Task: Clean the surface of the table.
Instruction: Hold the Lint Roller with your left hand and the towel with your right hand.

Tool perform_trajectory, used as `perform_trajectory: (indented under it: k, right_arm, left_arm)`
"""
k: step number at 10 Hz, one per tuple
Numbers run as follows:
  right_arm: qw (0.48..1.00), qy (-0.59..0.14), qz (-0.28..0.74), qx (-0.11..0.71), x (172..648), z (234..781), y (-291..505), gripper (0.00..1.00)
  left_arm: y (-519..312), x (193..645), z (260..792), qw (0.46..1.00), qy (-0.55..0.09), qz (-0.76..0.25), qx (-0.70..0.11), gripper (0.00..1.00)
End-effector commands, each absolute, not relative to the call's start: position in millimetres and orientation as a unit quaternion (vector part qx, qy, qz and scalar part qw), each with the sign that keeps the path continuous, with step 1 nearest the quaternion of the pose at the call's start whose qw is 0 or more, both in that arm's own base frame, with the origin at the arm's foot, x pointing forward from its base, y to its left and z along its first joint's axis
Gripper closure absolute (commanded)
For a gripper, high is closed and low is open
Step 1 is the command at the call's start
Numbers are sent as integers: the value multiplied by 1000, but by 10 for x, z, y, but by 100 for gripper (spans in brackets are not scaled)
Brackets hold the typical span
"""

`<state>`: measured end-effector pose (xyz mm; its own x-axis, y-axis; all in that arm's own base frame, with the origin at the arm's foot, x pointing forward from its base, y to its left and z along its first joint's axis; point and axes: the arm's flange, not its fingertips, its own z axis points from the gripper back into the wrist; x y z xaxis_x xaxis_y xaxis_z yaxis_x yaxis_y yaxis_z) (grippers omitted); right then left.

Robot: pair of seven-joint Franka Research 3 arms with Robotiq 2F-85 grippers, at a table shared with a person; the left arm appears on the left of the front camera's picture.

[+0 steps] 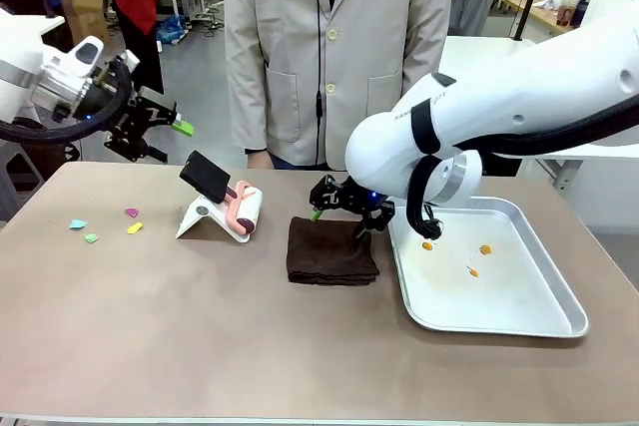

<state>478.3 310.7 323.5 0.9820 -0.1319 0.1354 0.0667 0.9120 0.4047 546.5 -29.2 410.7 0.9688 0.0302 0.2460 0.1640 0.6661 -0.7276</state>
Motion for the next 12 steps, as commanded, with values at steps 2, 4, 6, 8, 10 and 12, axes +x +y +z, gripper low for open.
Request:
perform_trajectory:
  k: [2,4,6,8,10,12]
  right_arm:
    - [986,-80,-56,133,4791,3229,3151,0]
    - [994,-60,-40,85,4749,3192,3152,0]
    - [995,-48,-48,73,4744,3125,3162,0]
    - [994,-51,-61,79,4749,3093,3153,0]
    - [993,-55,-65,81,4752,3094,3158,0]
    - [993,-52,-72,78,4792,3062,3160,0]
  left_arm:
    - [-415,5575,4056,914,-56,-38,-400,0]
    - [-498,5572,3969,914,-38,-49,-401,0]
    - [-571,5589,3897,917,-27,-53,-394,0]
    - [-597,5604,3862,918,-25,-53,-392,0]
    - [-601,5610,3827,917,-19,-53,-394,0]
    - [-604,5612,3792,916,-12,-55,-398,0]
